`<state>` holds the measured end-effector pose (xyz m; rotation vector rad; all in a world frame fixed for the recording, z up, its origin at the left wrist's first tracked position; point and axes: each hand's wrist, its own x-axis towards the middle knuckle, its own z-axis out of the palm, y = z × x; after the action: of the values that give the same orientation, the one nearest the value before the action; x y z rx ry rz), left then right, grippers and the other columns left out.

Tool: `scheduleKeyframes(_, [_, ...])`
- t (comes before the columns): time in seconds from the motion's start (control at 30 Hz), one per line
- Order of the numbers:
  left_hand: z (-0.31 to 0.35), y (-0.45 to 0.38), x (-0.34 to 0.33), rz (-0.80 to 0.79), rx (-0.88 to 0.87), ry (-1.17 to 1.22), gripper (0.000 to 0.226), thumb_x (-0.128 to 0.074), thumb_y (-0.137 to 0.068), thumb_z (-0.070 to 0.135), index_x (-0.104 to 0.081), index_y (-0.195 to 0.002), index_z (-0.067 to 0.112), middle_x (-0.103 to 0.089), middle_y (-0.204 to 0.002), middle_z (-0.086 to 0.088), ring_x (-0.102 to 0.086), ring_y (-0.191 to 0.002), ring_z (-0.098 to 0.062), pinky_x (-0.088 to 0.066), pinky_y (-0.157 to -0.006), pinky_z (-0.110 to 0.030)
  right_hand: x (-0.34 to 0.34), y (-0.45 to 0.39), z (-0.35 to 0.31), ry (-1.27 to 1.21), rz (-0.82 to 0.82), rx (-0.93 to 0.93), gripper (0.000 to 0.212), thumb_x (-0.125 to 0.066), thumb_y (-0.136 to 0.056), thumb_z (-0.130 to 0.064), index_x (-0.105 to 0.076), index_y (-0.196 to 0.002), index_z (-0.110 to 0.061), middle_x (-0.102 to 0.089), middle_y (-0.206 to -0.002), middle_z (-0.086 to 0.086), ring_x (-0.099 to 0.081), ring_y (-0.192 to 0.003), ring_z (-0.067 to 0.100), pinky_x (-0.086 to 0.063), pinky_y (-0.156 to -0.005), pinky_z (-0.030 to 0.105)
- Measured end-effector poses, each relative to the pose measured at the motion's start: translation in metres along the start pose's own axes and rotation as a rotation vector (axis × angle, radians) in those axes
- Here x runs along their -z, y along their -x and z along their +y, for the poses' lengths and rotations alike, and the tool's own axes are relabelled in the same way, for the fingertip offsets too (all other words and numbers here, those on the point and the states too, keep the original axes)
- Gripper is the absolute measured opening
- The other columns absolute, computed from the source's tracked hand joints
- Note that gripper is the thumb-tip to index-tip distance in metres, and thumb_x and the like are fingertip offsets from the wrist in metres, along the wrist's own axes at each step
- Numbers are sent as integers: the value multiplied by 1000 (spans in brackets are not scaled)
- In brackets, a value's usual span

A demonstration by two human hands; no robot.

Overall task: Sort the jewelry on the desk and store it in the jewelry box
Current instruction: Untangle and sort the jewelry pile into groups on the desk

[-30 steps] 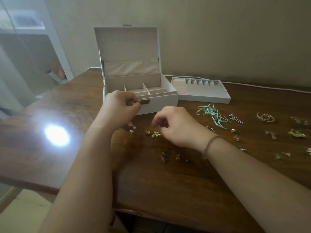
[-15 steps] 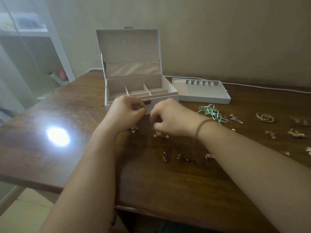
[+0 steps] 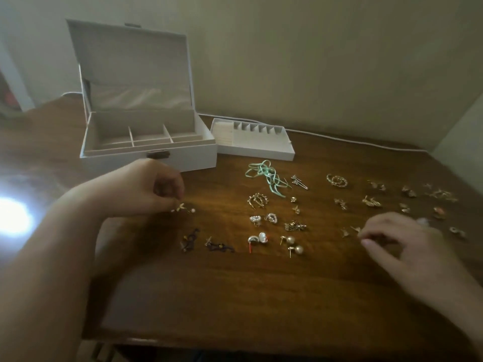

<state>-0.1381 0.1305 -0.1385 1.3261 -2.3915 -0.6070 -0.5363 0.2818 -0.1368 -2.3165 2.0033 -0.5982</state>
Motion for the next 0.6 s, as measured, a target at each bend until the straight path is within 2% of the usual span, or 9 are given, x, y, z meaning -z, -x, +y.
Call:
scheduleKeyframes(0.07, [1, -1, -2, 3, -3, -12, 22, -78, -79, 17, -68, -77, 37, -67, -70, 9, -62, -64, -8, -53, -64, -30, -12, 10, 1, -9, -5, 27, 26, -74, -77, -12, -68, -90, -33, -58, -97, -21, -57, -91, -9, -42, -83, 4])
scheduleKeyframes(0.1, [2, -1, -3, 7, -9, -13, 23, -78, -79, 17, -68, -76, 37, -67, -70, 8, -62, -64, -9, -54, -65, -32, -17, 12, 2, -21, -2, 30, 25, -74, -77, -10, -70, -92, -30, -58, -97, -19, -56, -93, -8, -40, -84, 1])
scheduleKeyframes(0.2, [2, 0, -4, 10, -29, -14, 23, -76, -80, 16, -68, -78, 37, -66, -70, 7, -60, -65, -8, -52, -64, -30, -25, 11, 2, -24, 4, 19, 26, -73, -77, -10, -70, -95, -28, -58, -97, -18, -57, -91, -5, -44, -69, 7])
scheduleKeyframes(0.37, [2, 0, -2, -19, -30, 8, 22, -74, -78, 13, -67, -76, 34, -63, -67, 8, -55, -60, -5, -44, -61, -22, -27, 5, 2, -18, -27, 51, 27, -69, -81, -21, -61, -99, -40, -57, -100, -22, -55, -95, -5, -41, -74, 13])
scheduleKeyframes(0.43, [1, 2, 1, -14, -24, 67, 12, -69, -74, 19, -68, -75, 31, -62, -67, 6, -54, -58, -4, -41, -59, -18, -23, 0, -6, 20, 26, 76, 13, -59, -88, -34, -61, -99, -39, -57, -99, -20, -57, -93, 1, -47, -76, 22])
scheduleKeyframes(0.47, [0, 2, 2, -14, -21, 90, 11, -67, -73, 20, -68, -77, 30, -63, -68, 6, -54, -58, -4, -41, -59, -16, -20, -3, -15, 19, 63, 71, 15, -53, -89, -39, -63, -99, -35, -59, -98, -17, -58, -93, 6, -49, -77, 27])
scheduleKeyframes(0.53, [-2, 3, 3, -30, -19, 88, 20, -68, -76, 13, -69, -84, 31, -64, -73, 8, -56, -63, -3, -41, -61, -16, -17, -12, -41, -36, 143, 103, 27, -47, -86, -43, -67, -98, -28, -62, -97, -13, -58, -93, 9, -47, -78, 27])
scheduleKeyframes(0.6, [-4, 3, 3, -63, -11, 57, 31, -72, -78, 9, -69, -95, 34, -63, -82, 13, -58, -70, 0, -42, -63, -15, -21, -22, -76, -70, 111, 178, 28, -49, -86, -43, -68, -101, -28, -63, -98, -14, -57, -94, 6, -47, -79, 23])
